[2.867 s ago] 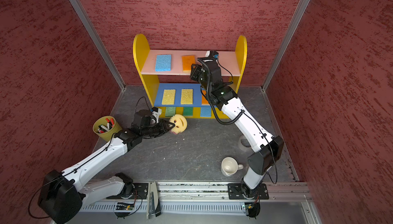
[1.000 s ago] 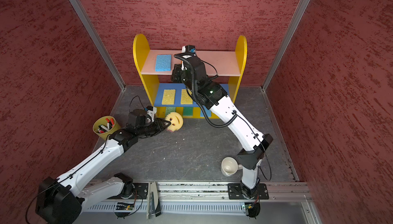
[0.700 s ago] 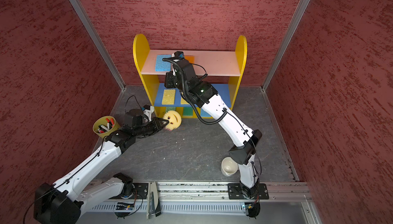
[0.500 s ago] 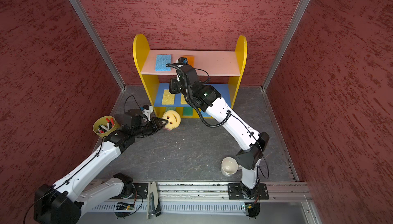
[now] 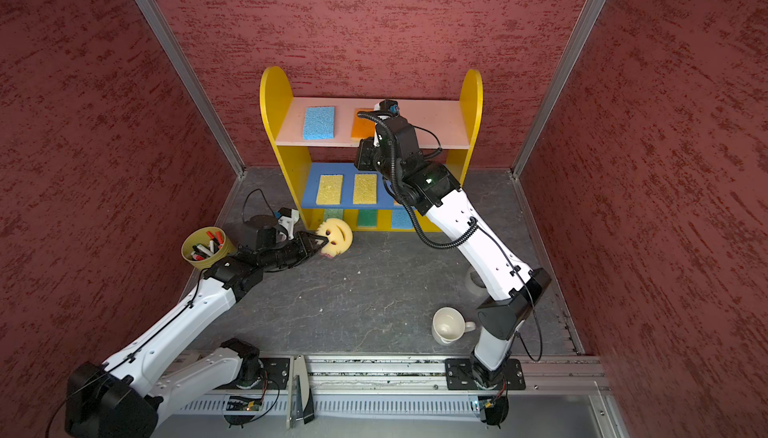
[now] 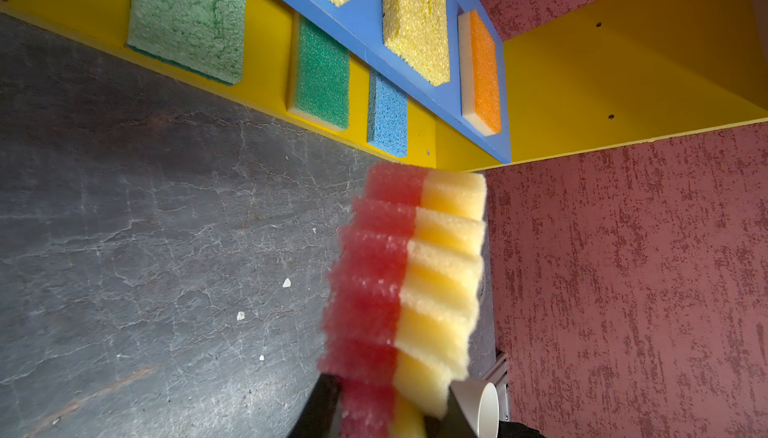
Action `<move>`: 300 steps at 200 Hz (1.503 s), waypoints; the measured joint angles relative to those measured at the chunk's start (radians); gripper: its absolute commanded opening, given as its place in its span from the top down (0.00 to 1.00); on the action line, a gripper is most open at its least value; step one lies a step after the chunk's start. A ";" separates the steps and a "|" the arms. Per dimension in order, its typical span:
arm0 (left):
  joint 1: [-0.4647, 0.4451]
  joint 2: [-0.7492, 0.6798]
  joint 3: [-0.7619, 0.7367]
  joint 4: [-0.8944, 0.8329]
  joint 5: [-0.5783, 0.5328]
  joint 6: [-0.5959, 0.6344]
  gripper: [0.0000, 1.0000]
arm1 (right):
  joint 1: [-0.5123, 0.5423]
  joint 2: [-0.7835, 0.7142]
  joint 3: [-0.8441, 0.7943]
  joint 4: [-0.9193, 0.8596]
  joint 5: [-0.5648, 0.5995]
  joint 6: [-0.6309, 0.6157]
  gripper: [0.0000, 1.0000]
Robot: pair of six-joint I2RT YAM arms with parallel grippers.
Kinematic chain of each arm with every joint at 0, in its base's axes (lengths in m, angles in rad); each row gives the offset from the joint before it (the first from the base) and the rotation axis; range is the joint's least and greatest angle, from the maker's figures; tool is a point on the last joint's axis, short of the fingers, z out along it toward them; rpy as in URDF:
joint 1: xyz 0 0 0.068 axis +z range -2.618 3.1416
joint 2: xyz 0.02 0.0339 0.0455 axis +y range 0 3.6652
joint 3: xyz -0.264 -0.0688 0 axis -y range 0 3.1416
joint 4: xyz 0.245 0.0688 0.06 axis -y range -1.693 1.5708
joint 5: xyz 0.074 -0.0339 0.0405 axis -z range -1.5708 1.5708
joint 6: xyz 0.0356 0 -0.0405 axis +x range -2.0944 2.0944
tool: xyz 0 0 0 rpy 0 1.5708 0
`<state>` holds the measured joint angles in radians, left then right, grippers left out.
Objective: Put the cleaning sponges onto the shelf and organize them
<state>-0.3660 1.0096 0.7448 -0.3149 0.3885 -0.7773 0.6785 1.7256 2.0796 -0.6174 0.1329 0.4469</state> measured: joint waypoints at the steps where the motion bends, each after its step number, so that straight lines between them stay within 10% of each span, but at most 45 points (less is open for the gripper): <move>1: 0.000 0.000 0.000 0.000 0.000 0.000 0.75 | -0.001 0.000 0.000 0.000 0.000 0.001 1.00; 300: 0.014 0.000 0.000 0.000 0.020 0.000 0.75 | -0.055 0.135 0.138 -0.018 -0.095 0.043 1.00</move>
<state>-0.3523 1.0096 0.7452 -0.3153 0.4088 -0.7773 0.6235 1.8610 2.2181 -0.6350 0.0376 0.4900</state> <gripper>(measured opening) 0.253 0.041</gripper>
